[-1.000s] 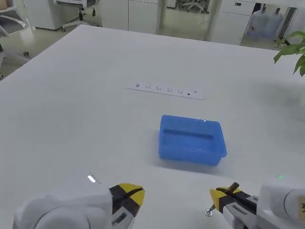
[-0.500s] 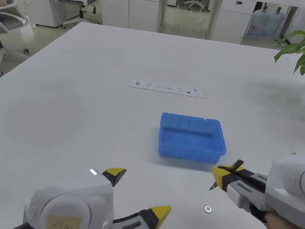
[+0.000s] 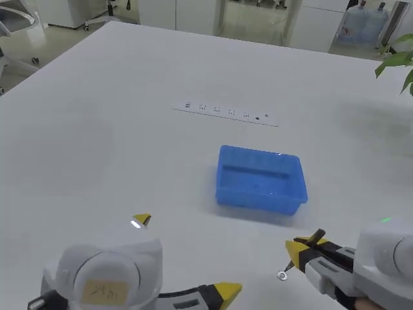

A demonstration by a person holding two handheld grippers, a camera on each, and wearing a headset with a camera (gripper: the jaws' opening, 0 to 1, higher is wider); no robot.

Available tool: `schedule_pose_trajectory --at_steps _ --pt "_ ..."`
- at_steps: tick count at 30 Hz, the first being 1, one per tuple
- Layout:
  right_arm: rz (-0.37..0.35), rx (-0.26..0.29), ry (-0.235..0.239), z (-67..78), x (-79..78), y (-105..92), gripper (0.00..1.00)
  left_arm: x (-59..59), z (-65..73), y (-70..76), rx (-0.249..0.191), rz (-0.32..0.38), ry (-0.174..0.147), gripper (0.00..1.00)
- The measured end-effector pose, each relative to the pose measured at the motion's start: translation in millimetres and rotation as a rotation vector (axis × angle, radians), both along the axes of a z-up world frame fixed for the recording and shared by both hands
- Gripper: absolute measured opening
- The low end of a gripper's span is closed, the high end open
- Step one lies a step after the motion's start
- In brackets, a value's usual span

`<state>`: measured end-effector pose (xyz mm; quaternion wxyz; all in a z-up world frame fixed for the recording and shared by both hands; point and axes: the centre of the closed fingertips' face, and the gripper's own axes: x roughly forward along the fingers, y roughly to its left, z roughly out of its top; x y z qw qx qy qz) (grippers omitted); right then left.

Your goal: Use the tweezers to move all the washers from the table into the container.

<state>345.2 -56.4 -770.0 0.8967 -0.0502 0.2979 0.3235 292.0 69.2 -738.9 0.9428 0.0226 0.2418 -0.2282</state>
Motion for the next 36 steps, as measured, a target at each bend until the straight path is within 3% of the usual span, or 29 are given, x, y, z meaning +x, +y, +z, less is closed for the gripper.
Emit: schedule_pose_trajectory --at_steps 4,15,26,36 --pt "-0.002 -0.006 0.010 -6.1 -0.6 0.6 0.04 -0.2 -2.2 0.4 0.009 -0.004 0.007 0.99" --pt "-0.001 0.009 0.002 -1.6 -1.2 4.1 0.05 -1.8 -6.8 -0.6 0.041 -0.022 0.015 0.99" --pt "0.089 -0.088 -0.047 -4.3 -9.7 7.7 0.05 -3.1 -11.3 -0.9 0.054 -0.033 0.029 0.99" --pt "0.138 -0.125 -0.051 -5.3 -11.6 4.3 0.05 -4.2 -15.1 -0.4 0.070 -0.040 0.044 0.97"
